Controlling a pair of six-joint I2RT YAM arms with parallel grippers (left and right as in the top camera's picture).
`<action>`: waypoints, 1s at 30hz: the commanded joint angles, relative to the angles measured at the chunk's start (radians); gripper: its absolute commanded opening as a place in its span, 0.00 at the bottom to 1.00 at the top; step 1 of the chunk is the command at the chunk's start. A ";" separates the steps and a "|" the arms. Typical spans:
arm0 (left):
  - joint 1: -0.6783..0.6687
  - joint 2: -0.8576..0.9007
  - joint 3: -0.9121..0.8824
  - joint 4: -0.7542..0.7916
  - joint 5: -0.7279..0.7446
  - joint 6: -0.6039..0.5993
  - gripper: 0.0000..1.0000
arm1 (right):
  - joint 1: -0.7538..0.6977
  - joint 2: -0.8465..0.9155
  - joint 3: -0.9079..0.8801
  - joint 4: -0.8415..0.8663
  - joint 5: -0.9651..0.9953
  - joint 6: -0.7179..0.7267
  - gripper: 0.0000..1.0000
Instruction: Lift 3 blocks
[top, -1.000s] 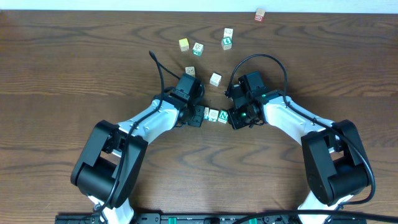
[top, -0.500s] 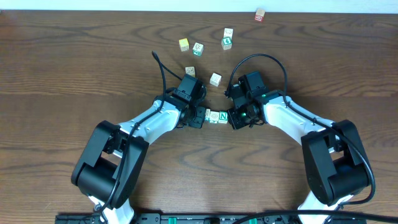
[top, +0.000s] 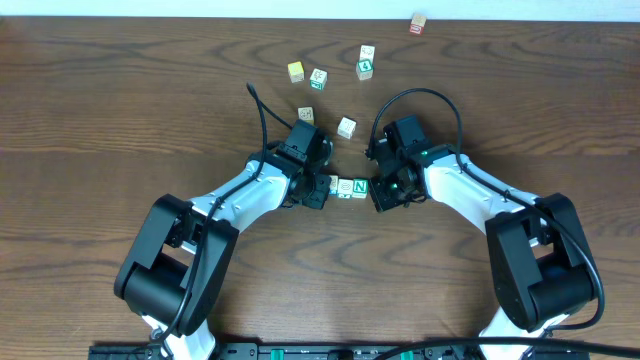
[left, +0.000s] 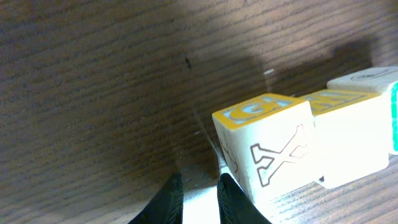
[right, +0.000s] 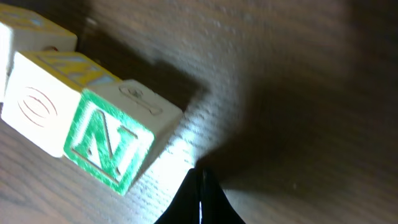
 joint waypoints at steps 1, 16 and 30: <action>-0.001 0.018 -0.007 -0.039 -0.061 0.022 0.13 | 0.001 -0.001 -0.009 -0.033 0.030 0.033 0.01; 0.205 -0.053 -0.007 -0.066 -0.082 -0.029 0.12 | 0.052 -0.001 -0.009 -0.108 -0.114 0.108 0.01; 0.263 -0.054 -0.007 -0.070 -0.072 -0.047 0.12 | 0.175 -0.001 -0.009 -0.027 -0.011 0.172 0.01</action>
